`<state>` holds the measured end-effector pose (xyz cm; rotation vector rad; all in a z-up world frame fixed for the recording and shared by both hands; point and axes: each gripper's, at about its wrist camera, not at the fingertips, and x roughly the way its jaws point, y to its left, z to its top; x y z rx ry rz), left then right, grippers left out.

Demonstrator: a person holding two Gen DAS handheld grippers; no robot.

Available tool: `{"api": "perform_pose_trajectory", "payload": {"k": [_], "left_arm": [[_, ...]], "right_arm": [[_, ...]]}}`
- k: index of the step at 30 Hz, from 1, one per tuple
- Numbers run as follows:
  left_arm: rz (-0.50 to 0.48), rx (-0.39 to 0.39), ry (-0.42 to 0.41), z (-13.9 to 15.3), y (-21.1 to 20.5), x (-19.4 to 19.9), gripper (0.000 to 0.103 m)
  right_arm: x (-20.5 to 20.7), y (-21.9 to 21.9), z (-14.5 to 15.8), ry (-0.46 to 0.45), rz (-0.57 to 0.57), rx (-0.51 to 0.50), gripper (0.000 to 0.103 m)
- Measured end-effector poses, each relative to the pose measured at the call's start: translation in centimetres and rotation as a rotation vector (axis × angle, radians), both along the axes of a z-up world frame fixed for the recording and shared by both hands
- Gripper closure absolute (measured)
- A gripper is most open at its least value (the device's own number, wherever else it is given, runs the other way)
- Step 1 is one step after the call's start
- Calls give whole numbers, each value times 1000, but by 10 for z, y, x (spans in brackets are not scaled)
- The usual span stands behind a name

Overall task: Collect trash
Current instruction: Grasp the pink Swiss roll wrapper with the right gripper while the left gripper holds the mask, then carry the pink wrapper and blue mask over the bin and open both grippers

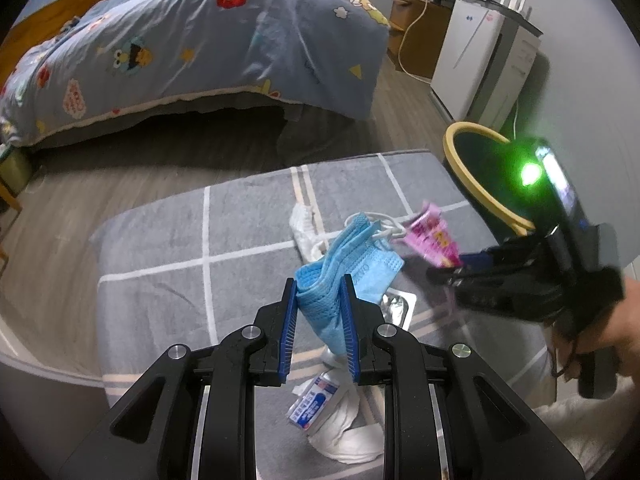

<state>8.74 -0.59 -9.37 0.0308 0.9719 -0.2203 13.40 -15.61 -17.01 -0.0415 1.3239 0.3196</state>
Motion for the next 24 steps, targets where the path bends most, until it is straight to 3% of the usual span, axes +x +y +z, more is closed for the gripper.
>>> {"api": "perform_pose_trajectory", "payload": {"k": [8, 14, 17, 20, 24], "left_arm": [[-50, -21, -74, 27, -22, 2, 81], [-104, -27, -113, 47, -51, 11, 81], [-130, -38, -122, 51, -72, 22, 81], [-166, -36, -119, 48, -96, 33, 81], [-229, -49, -90, 42, -135, 51, 81]], "right_arm": [[3, -49, 74, -126, -99, 75, 78], [15, -125, 131, -252, -173, 82, 78], [20, -163, 136, -290, -236, 41, 78], [27, -197, 125, -276, -287, 6, 78], [38, -231, 107, -242, -339, 31, 78]]}}
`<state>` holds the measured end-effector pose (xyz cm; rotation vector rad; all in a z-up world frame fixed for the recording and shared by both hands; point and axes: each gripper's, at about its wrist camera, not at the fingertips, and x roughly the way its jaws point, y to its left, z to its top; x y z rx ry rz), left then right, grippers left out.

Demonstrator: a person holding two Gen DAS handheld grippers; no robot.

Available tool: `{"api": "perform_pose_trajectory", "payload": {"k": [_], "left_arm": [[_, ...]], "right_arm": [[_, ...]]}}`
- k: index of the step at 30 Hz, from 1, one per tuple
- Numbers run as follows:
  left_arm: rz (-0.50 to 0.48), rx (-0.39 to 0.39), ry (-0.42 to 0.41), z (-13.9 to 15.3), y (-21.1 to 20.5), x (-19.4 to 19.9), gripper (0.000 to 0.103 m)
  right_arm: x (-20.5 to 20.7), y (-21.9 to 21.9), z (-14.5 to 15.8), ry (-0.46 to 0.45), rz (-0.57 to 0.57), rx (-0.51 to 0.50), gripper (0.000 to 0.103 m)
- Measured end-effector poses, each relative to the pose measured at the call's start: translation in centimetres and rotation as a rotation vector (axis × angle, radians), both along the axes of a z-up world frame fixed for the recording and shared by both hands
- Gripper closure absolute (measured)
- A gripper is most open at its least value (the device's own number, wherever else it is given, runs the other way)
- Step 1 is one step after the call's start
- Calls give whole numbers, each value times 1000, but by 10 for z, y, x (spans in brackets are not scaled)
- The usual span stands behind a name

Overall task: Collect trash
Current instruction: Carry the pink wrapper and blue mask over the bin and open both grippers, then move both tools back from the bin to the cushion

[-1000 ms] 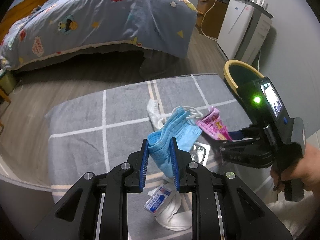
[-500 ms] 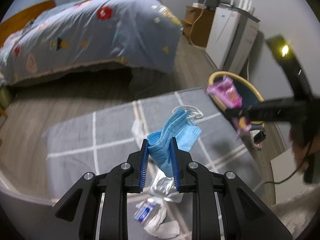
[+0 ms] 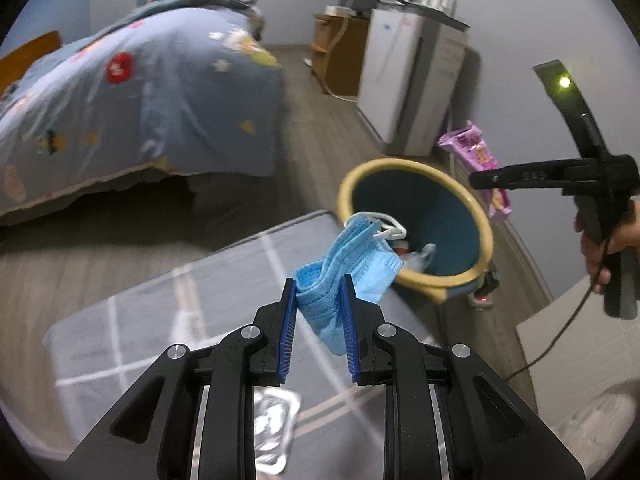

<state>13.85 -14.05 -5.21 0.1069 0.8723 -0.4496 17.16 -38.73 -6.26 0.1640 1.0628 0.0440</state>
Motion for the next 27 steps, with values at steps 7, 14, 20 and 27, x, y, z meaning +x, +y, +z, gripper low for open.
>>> {"api": "perform_pose_trajectory", "payload": {"k": [7, 14, 20, 27], "left_arm": [[-71, 0, 55, -18, -56, 35, 81], [-122, 38, 57, -38, -103, 62, 80], [-159, 55, 3, -43, -123, 66, 54], [-104, 38, -36, -35, -99, 55, 11]], "right_arm": [[8, -42, -35, 57, -131, 66, 78], [16, -44, -54, 72, -154, 93, 77], [14, -46, -45, -3, -163, 117, 42], [13, -54, -40, -19, -202, 130, 19]]}}
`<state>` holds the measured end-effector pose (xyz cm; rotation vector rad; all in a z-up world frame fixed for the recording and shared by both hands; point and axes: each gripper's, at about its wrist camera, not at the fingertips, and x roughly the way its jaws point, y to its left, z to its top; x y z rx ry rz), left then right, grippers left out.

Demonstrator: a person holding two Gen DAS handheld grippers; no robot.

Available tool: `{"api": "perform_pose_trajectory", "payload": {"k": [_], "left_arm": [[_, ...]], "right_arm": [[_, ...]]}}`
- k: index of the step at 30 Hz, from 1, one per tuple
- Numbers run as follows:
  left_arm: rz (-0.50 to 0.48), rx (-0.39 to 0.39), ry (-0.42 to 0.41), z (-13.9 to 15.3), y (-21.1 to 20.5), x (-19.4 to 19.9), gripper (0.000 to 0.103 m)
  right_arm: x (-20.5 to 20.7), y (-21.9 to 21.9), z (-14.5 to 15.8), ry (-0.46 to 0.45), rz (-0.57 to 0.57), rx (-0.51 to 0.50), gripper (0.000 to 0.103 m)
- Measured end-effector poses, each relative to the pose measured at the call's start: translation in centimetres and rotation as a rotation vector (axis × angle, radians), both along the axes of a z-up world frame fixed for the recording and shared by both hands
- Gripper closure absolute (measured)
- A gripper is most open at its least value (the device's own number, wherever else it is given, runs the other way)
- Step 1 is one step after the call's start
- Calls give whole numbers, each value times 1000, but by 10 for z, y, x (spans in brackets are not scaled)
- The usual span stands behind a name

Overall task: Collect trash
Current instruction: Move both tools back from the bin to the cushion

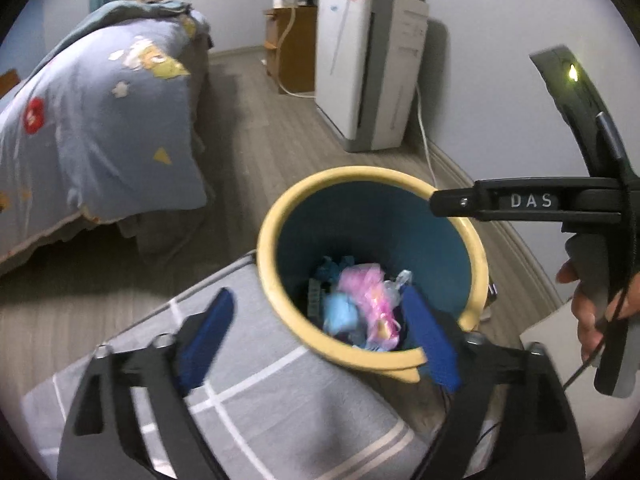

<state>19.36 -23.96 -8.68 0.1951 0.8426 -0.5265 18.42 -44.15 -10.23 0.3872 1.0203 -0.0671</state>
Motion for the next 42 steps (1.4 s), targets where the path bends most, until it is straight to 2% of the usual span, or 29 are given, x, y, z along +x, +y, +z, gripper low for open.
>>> {"api": "perform_pose_trajectory", "payload": {"k": [4, 12, 18, 21, 26, 32, 36, 42], "left_arm": [[43, -4, -12, 10, 24, -8, 9], [173, -37, -20, 43, 107, -34, 7], [289, -1, -64, 69, 173, -60, 7], [350, 9, -59, 75, 201, -77, 6], [424, 26, -43, 70, 235, -105, 6], [473, 46, 5, 44, 261, -131, 6], [461, 86, 27, 25, 265, -138, 6], [416, 98, 58, 6, 264, -142, 6]], "right_arm": [[0, 5, 7, -11, 10, -9, 6], [1, 44, 32, -66, 85, -48, 6], [-1, 98, 56, -124, 196, -73, 6], [-5, 130, 67, -151, 263, -98, 6], [-14, 179, 79, -180, 360, -138, 6], [-27, 225, 81, -183, 448, -190, 6], [-35, 252, 74, -165, 498, -226, 6], [-45, 281, 54, -119, 551, -286, 6]]}}
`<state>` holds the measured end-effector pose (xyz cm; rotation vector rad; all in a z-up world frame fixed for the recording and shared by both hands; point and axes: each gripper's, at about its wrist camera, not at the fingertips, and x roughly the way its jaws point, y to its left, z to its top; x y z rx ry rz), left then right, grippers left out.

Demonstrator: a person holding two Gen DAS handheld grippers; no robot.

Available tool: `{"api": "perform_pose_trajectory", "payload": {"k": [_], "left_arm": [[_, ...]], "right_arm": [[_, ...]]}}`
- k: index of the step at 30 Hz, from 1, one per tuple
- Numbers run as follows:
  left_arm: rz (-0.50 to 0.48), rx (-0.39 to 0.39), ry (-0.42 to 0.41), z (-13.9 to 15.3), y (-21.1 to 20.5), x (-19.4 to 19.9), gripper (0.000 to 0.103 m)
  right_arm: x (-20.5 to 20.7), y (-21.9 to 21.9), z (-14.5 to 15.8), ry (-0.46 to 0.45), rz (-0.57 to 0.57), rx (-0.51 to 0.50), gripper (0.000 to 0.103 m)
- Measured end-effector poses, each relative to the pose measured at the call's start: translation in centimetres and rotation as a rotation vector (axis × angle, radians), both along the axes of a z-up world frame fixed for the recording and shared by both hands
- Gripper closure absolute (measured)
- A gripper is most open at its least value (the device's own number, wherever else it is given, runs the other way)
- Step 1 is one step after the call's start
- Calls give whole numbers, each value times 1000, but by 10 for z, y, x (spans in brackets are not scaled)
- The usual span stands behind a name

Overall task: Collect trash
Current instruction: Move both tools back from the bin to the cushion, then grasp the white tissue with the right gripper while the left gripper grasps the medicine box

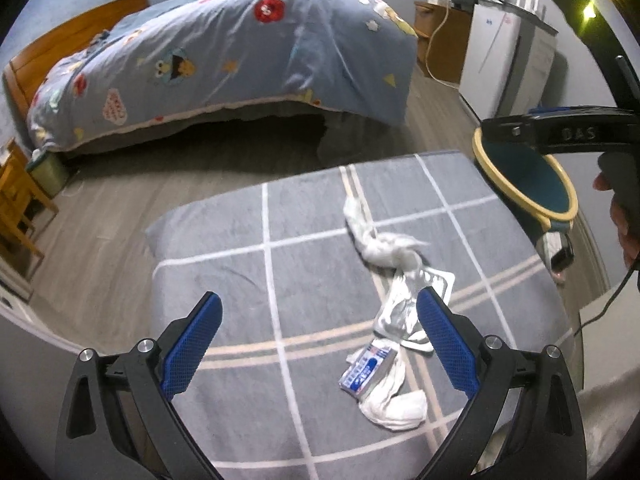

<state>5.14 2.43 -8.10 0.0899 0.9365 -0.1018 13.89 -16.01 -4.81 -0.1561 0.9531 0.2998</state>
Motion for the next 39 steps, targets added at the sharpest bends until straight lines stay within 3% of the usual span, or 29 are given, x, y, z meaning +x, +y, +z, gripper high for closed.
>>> {"api": "perform_pose_trajectory", "payload": {"k": [3, 11, 25, 32, 36, 39], "left_arm": [[-5, -28, 41, -13, 1, -1, 6], [-24, -9, 128, -45, 6, -1, 6], [-5, -65, 160, -55, 23, 5, 6], [-55, -85, 190, -67, 15, 6, 7], [-100, -103, 233, -81, 1, 8, 11], [-143, -106, 277, -93, -11, 11, 26]], "right_arm": [[-1, 12, -10, 31, 13, -22, 6], [2, 39, -36, 93, 22, -64, 6], [24, 69, -88, 244, 37, -20, 6], [32, 78, -108, 301, 39, -14, 6], [34, 77, -112, 318, 38, -3, 6], [35, 79, -117, 328, 41, 0, 6]]}}
